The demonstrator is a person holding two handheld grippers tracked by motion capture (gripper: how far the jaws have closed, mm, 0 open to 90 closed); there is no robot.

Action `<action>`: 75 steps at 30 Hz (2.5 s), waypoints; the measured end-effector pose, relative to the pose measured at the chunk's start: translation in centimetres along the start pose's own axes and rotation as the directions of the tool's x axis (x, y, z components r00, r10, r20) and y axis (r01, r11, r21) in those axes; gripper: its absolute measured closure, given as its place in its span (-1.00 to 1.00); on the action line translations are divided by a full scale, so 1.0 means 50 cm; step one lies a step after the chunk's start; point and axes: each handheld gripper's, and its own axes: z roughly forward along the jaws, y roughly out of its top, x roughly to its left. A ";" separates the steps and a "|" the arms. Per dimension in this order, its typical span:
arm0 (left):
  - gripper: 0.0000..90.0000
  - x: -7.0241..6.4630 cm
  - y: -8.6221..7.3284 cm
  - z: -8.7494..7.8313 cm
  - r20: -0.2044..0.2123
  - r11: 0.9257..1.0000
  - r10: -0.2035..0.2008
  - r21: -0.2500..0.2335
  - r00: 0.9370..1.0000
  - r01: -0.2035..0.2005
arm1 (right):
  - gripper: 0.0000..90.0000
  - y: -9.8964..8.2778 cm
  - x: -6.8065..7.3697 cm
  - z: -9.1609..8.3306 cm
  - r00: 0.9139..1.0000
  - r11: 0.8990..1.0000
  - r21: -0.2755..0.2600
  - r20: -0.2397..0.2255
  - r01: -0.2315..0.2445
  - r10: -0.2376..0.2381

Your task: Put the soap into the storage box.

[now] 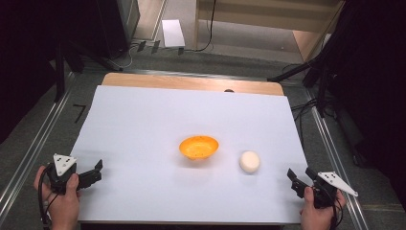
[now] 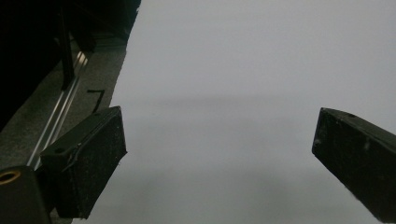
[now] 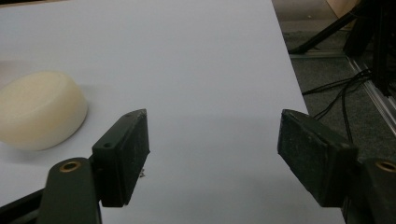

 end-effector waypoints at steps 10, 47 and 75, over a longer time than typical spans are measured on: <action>-0.93 -0.001 0.000 0.001 -0.002 1.000 0.004 0.001 1.000 -0.004 | -0.41 0.048 0.025 0.003 0.987 0.983 0.090 -0.034 0.157 -0.155; -0.93 -0.003 -0.001 0.001 -0.003 1.000 0.008 0.001 1.000 -0.008 | -0.94 0.147 0.108 0.072 0.847 0.784 0.361 -0.382 0.504 -0.369; -0.93 -0.003 -0.001 0.001 -0.002 1.000 0.007 0.000 1.000 -0.007 | -0.97 0.162 0.178 0.129 0.787 0.740 0.348 -0.479 0.576 -0.388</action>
